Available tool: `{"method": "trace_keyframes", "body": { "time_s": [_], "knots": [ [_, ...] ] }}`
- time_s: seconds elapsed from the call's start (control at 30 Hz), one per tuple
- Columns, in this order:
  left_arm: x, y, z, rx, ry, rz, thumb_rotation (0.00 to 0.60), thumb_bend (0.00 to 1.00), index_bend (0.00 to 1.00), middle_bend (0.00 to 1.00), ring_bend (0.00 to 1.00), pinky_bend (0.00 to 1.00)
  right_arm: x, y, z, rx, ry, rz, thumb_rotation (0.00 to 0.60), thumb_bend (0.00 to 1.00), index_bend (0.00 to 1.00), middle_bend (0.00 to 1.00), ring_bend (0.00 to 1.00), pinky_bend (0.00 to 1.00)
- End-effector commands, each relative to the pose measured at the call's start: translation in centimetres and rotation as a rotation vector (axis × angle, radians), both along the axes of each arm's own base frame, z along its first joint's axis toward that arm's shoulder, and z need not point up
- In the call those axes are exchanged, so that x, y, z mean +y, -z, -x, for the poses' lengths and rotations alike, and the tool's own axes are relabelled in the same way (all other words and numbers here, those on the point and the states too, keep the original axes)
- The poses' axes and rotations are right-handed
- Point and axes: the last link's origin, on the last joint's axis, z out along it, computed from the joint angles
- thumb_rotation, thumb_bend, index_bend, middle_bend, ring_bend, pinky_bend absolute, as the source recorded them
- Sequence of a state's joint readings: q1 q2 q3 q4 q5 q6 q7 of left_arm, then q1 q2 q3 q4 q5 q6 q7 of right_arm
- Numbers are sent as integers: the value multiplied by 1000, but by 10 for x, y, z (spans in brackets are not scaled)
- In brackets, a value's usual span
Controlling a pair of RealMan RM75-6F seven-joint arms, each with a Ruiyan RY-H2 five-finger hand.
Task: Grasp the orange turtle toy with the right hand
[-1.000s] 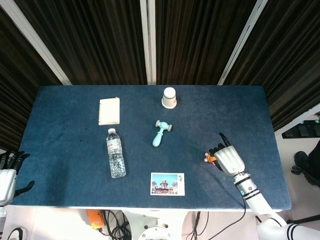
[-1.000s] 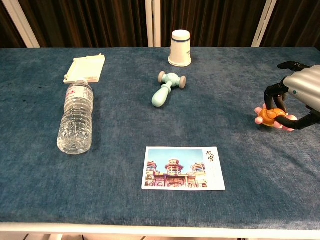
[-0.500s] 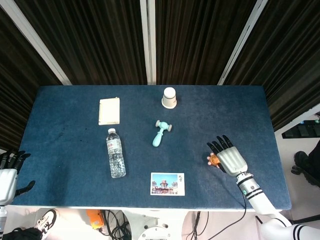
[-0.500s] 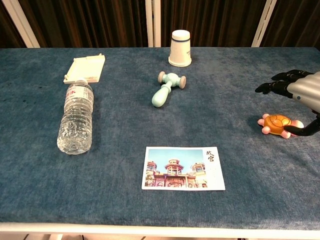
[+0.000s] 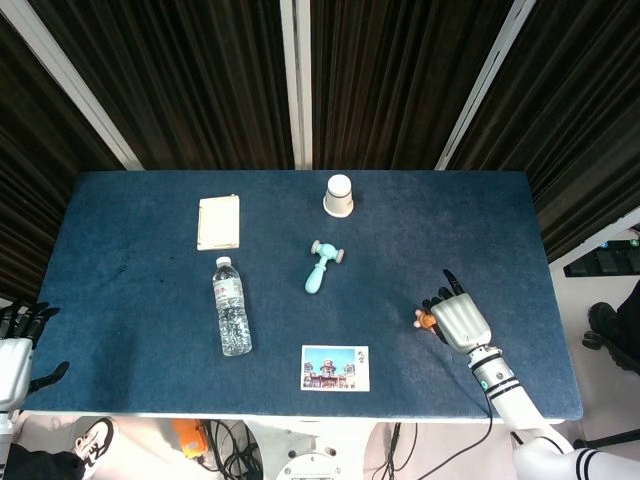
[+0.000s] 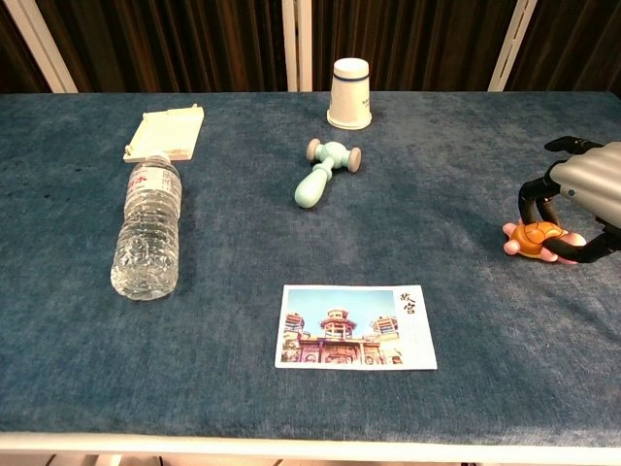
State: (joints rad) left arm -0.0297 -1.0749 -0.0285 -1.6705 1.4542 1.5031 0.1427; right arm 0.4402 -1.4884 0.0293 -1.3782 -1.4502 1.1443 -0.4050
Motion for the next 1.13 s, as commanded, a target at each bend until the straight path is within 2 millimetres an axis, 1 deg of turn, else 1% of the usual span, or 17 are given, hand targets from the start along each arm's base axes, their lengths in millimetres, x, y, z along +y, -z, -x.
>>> {"method": "trace_keyframes", "body": {
  "time_s": [0.03,0.1,0.13,0.17,0.23,0.27,0.3,0.33,0.4,0.43,0.53,0.67,0.83,0.97,1.13],
  "knots": [
    [0,0,0,0,1,-1,600,161,207,134,2,96,0,-1,-1,-14,-9,9,600,440,1000,927,389,0],
    [0,0,0,-1,1,-1,600,160,207,134,3,96,0,-2,-2,-37,-15,21,600,418,991,923,389,0],
    [0,0,0,-1,1,-1,600,160,207,134,3,96,0,-2,-1,-41,-15,21,600,370,942,886,383,0],
    [0,0,0,-1,1,-1,600,160,207,134,3,96,0,-3,1,-38,-11,14,600,287,846,804,358,0],
    [-1,0,0,-1,1,-1,600,161,207,134,3,96,0,-4,5,-17,11,-4,600,149,593,582,258,0],
    [-1,0,0,-1,1,0,600,160,207,134,3,96,-1,-5,7,-5,27,-11,600,104,458,463,185,0],
    [-1,1,0,-1,1,0,600,161,207,134,3,96,-1,-6,8,3,39,-15,600,78,307,334,99,0],
    [0,1,0,0,0,0,600,161,207,134,3,96,-1,-6,9,8,50,-17,600,61,185,227,38,0],
    [0,1,0,0,0,1,600,160,207,134,3,96,-1,-8,10,13,67,-15,600,42,52,103,0,0],
    [0,1,0,1,0,2,600,160,207,134,3,96,-1,-8,11,14,71,-15,600,36,19,64,0,0],
    [1,2,0,0,0,3,600,161,207,134,2,96,-1,-10,11,8,75,-8,600,28,0,18,0,0],
    [1,1,-1,-1,-1,1,600,161,207,134,3,96,4,-18,13,-20,76,12,600,28,0,3,0,0],
    [2,-1,-1,-4,-5,-1,600,161,207,134,3,96,22,-41,22,-81,91,50,600,29,0,0,0,0],
    [5,-3,0,-5,-4,0,600,161,207,134,3,96,35,-63,31,-107,111,102,600,70,0,0,0,0],
    [5,-5,3,-9,-10,-2,600,160,207,134,3,96,42,-83,38,-120,128,160,600,73,0,0,0,0]
  ]
}}
